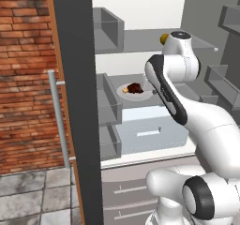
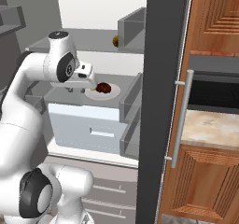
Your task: Transport the steak from the fridge to the microwave and turn on the microwave.
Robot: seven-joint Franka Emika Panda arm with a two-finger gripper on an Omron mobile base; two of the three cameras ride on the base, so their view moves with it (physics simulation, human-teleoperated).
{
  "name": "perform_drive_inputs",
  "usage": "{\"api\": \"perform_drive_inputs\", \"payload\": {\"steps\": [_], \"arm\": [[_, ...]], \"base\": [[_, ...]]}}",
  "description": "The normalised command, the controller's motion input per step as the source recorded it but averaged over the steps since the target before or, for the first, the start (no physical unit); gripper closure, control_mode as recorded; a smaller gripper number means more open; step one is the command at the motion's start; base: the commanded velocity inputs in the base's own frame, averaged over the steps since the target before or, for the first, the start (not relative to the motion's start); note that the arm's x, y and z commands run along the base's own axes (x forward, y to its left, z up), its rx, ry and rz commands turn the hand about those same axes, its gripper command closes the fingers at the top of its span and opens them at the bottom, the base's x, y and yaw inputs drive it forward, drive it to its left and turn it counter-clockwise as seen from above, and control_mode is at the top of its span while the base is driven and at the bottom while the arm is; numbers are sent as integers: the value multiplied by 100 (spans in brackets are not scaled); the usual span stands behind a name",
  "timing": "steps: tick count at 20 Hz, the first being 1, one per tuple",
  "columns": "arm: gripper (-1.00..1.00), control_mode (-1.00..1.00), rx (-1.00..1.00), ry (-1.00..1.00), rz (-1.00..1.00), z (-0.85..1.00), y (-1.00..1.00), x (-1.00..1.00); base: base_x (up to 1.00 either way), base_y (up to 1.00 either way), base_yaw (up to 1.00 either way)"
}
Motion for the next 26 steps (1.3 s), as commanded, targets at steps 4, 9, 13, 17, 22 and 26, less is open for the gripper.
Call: {"api": "perform_drive_inputs", "payload": {"steps": [4, 9, 13, 17, 22, 26], "arm": [[-100, -100, 0, -5, -3, 0, 0, 0], [-100, -100, 0, -10, -11, 0, 0, 0], [-100, -100, 1, -12, -17, 0, 0, 0], [-100, -100, 3, -11, -20, 0, 0, 1], [-100, -100, 12, -2, -16, 0, 0, 13], [-100, -100, 18, 0, -10, 0, 0, 29]], "base": [[0, 0, 0], [0, 0, 0], [0, 0, 0], [0, 0, 0], [0, 0, 0], [0, 0, 0]]}}
